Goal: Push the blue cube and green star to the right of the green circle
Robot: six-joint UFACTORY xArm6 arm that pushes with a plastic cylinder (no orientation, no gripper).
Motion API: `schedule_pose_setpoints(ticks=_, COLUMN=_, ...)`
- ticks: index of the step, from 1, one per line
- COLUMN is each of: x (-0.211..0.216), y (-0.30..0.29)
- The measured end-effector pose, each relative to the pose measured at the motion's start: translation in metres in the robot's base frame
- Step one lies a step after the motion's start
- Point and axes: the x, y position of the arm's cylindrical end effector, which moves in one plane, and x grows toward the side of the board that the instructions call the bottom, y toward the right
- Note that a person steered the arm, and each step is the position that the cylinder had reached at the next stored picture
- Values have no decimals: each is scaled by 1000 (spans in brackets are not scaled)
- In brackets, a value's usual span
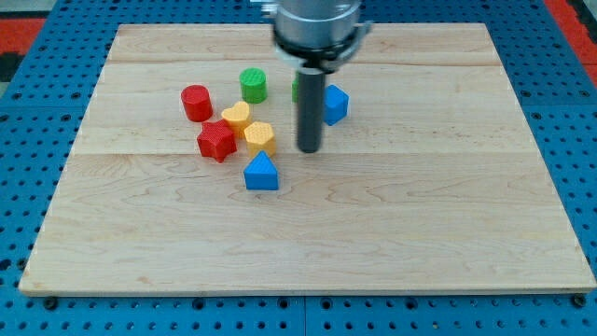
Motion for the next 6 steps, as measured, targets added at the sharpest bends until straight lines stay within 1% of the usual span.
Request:
schedule_pose_setpoints(ticks=1, x=-10, y=-3)
schedule_pose_setpoints(ticks=2, x=-14, y=64)
schedule_pose_setpoints(ticks=3, x=-27, y=101)
schedule_pose_setpoints(ticks=4, x=-67, y=81)
schedule_pose_setpoints(ticks=5, x=-100, y=38)
schedule_pose_setpoints(ticks=6, x=-53, y=80)
